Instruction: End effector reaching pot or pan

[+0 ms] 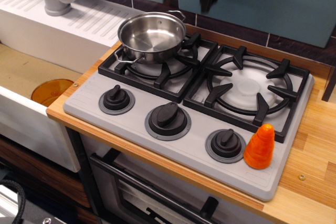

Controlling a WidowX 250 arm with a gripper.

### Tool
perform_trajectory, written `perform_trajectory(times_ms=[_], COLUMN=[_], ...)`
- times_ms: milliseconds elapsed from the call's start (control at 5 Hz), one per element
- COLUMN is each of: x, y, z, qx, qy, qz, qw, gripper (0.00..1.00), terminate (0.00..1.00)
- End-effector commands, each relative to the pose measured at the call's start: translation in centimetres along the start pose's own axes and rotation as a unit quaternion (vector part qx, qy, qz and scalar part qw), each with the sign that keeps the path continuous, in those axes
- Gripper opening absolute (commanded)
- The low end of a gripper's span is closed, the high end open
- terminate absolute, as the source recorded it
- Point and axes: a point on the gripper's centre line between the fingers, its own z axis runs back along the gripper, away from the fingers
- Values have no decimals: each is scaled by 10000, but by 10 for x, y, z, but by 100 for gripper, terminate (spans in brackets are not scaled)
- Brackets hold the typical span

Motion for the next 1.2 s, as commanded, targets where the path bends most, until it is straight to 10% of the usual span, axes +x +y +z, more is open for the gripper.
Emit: perform_trajectory(times_ms=[0, 400, 1000], x=[8, 18, 6], y=[-7, -19, -1], z=[13, -33, -38], qx=[33, -134, 215], qy=[-598, -912, -979], qz=[176, 115, 36], qw=[9981, 9957, 9950], gripper=[100, 100, 100], terminate=[0, 0, 0])
